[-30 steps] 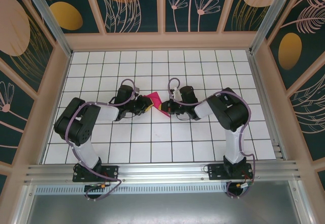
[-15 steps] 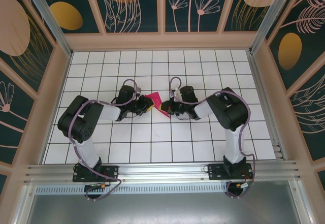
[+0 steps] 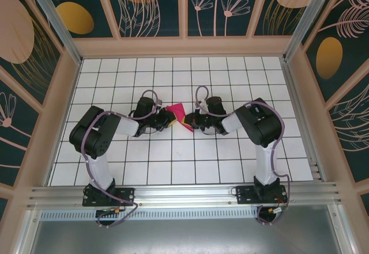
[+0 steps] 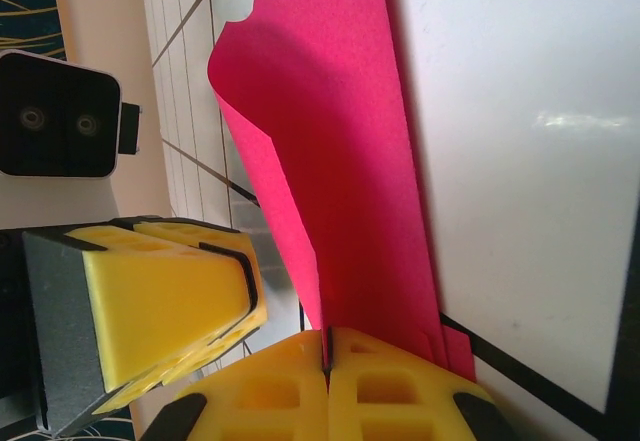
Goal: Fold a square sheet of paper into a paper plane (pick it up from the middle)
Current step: Fold the wing for the fifth time at the center of the table.
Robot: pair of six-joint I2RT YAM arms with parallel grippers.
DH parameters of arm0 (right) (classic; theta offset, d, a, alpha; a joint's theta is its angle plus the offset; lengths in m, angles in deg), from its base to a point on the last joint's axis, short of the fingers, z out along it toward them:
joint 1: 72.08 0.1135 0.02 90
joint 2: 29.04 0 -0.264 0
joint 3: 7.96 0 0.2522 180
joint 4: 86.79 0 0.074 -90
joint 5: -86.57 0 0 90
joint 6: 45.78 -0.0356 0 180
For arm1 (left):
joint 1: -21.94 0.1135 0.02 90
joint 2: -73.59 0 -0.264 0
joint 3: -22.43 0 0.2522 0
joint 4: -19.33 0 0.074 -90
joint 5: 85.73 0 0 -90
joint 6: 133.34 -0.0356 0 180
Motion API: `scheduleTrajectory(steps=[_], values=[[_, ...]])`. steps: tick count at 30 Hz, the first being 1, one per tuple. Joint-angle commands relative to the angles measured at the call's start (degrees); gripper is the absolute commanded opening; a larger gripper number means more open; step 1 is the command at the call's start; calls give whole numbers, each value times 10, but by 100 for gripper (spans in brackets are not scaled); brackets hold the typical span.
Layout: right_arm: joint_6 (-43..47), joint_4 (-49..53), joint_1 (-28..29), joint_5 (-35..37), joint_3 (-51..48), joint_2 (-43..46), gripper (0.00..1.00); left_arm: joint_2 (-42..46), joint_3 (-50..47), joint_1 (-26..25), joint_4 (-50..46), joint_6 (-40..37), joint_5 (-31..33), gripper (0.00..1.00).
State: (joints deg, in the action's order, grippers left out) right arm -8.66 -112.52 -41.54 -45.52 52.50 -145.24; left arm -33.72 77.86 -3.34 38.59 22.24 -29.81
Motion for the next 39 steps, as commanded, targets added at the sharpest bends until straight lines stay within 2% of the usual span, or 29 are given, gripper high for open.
scheduleTrajectory(steps=[1,17,22,30,39], values=[[6,29,-6,11,6,-19,0,-12,16,-5,21,-14,-10,15],[16,44,-6,12,9,-19,0,-55,46,-7,-2,-12,-2,10],[28,60,-6,12,14,-14,0,-61,54,-8,-44,-25,9,8],[73,123,-6,5,39,10,12,-74,67,-9,-104,-41,29,7],[126,208,-6,-9,54,43,18,-78,70,-9,-121,-46,36,6]])
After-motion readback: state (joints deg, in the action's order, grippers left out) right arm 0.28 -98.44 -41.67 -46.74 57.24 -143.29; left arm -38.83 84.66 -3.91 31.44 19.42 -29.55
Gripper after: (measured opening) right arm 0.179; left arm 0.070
